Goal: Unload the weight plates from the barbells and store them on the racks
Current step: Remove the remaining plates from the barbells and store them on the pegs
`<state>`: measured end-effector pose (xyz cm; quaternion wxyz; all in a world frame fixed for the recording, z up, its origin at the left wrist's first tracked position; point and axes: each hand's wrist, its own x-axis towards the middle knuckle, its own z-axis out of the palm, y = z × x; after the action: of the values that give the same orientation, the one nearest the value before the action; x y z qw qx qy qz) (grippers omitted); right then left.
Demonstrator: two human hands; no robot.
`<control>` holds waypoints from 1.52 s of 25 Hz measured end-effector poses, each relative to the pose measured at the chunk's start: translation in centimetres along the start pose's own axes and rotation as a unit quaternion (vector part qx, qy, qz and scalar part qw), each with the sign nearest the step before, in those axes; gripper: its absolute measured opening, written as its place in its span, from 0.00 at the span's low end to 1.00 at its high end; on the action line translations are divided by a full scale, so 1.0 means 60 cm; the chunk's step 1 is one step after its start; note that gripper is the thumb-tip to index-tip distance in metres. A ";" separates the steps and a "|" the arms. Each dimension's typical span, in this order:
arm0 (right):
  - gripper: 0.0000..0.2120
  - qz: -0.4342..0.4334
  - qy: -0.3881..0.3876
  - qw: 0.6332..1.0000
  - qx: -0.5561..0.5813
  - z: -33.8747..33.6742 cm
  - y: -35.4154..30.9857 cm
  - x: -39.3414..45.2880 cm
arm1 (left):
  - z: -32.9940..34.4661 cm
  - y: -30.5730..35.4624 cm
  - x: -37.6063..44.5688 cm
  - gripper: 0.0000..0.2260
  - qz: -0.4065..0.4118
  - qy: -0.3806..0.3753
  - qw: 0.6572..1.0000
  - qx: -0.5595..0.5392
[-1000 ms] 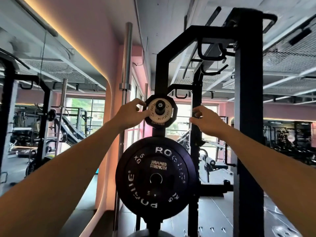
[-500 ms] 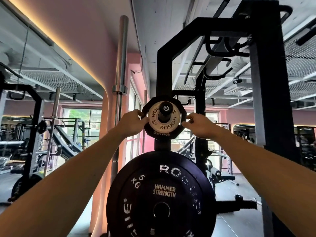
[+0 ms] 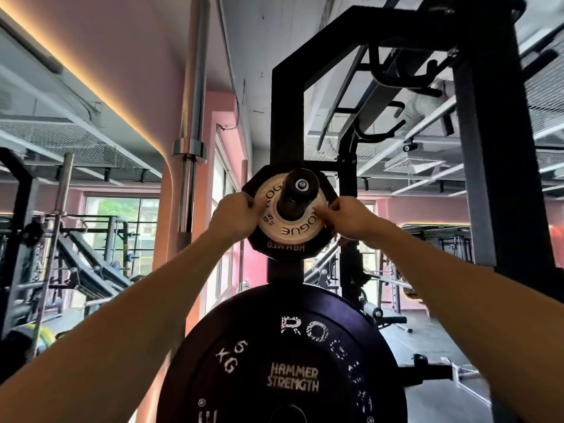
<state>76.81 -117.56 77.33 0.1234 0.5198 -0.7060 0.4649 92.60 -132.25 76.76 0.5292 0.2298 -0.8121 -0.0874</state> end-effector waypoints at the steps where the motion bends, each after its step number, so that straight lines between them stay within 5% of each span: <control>1: 0.14 0.008 -0.014 1.000 0.019 -0.002 -0.001 -0.002 | -0.005 0.001 0.000 0.20 -0.020 -0.018 0.998 -0.048; 6: 0.09 0.021 -0.069 0.986 0.151 -0.030 -0.006 -0.032 | -0.049 0.032 -0.018 0.10 -0.078 -0.059 0.972 -0.214; 20: 0.07 -0.084 -0.152 0.955 0.239 -0.164 -0.042 -0.207 | -0.168 0.229 -0.218 0.06 -0.116 0.029 0.980 -0.162; 31: 0.06 -0.045 -0.200 0.953 0.225 -0.375 0.087 -0.393 | -0.104 0.500 -0.397 0.03 -0.176 -0.006 0.977 -0.124; 38: 0.14 -0.014 -0.220 0.950 0.221 -0.531 0.154 -0.538 | -0.060 0.659 -0.520 0.03 -0.181 -0.010 0.972 -0.150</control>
<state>73.01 -72.32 68.34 -0.1462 0.6334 -0.5879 0.4815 95.20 -82.58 67.95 0.5254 0.2895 -0.7397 -0.3049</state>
